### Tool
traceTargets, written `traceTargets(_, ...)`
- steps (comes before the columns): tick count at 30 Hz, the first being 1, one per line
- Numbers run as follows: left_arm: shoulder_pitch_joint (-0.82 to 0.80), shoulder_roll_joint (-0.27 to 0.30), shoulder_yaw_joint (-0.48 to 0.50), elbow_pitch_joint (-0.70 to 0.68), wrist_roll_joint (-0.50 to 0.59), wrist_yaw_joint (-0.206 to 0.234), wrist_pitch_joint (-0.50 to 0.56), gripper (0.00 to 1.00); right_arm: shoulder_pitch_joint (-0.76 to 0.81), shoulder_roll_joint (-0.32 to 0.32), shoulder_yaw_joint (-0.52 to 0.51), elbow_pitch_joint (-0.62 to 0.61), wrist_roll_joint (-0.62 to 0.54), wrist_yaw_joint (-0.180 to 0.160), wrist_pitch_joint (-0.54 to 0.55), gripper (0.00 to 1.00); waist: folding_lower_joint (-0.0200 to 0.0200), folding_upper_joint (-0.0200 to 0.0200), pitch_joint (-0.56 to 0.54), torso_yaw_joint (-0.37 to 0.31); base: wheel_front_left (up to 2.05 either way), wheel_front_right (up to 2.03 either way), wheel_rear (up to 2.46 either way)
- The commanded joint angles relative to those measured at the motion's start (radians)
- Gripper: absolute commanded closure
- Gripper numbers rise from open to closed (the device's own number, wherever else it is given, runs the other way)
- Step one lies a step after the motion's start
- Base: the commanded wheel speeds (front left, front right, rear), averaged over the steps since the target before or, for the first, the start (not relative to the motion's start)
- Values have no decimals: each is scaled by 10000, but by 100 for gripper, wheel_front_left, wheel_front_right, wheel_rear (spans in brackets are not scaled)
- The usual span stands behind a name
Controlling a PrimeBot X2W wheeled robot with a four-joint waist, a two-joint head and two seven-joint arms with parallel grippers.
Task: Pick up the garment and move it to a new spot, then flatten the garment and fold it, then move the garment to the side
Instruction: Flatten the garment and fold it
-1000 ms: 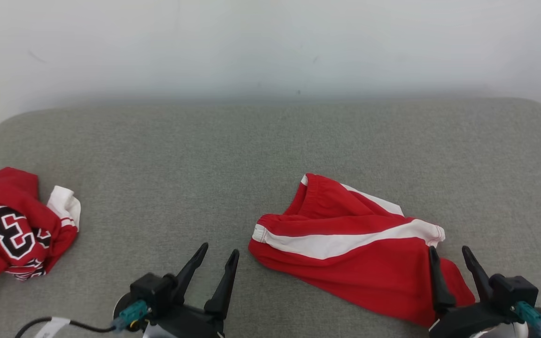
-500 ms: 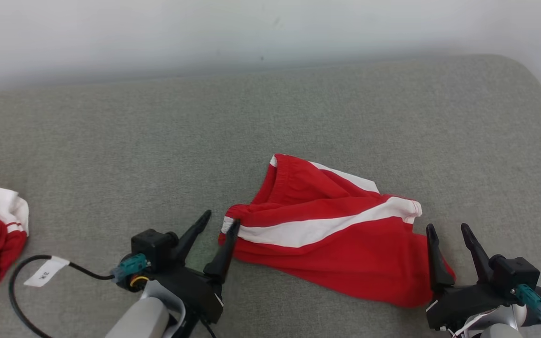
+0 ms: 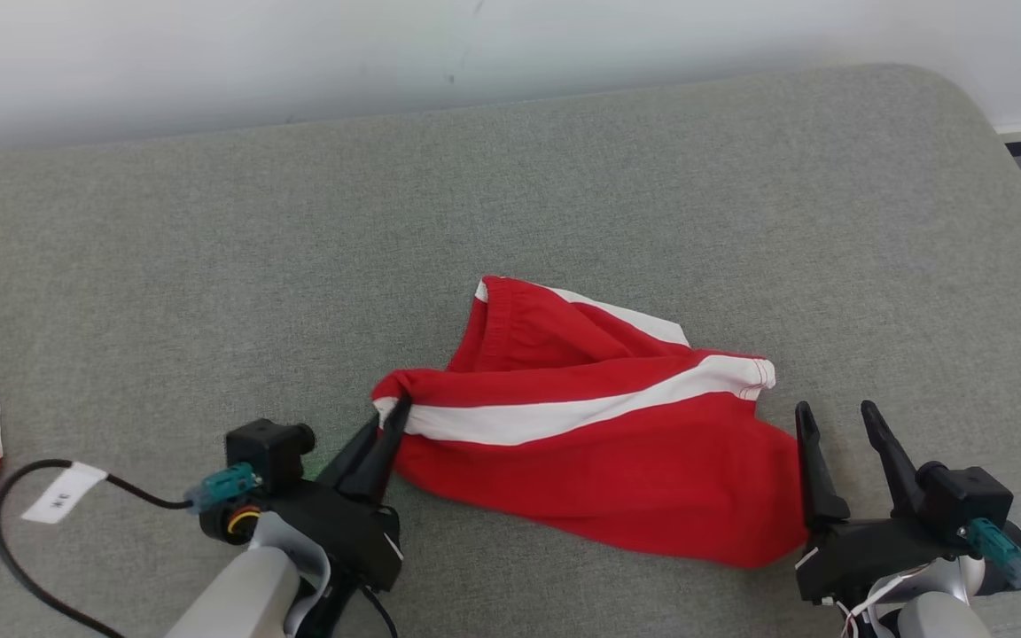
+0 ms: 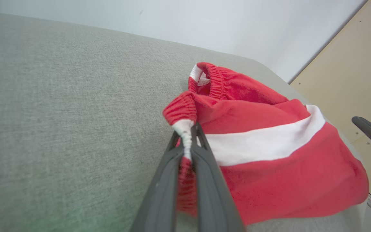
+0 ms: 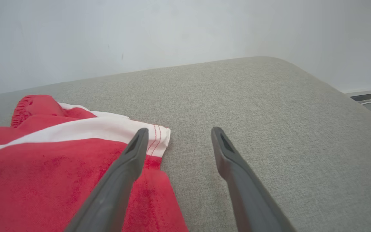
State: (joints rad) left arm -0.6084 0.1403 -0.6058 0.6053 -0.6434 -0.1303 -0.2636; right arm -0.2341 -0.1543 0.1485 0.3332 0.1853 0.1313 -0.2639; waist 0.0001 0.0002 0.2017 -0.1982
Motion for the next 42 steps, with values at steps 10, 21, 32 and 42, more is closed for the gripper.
traceTargets(10, 483, 34, 1587, -40, 742, 5, -16, 100, 251, 53, -277, 12, 24, -11, -5, 0, -1, -2, -345, 548, 0, 0, 0)
traceTargets(21, 1567, -159, 3194, 366, 1894, 6, -16, 100, 493, 122, -140, 213, 122, -11, -5, 0, -1, -2, -974, 1503, 0, 0, 0)
traceTargets(32, 2555, -462, 4779, -206, 3211, 201, -16, 0, 658, 101, 291, 289, 209, -11, -5, 0, -1, -2, -1562, 1668, 0, 0, 0)
traceTargets(42, 4246, -775, 5864, -2152, 4947, 456, -16, 0, 900, 233, 452, 218, 272, -11, -5, 0, -1, -2, -1992, 1625, 0, 0, 0)
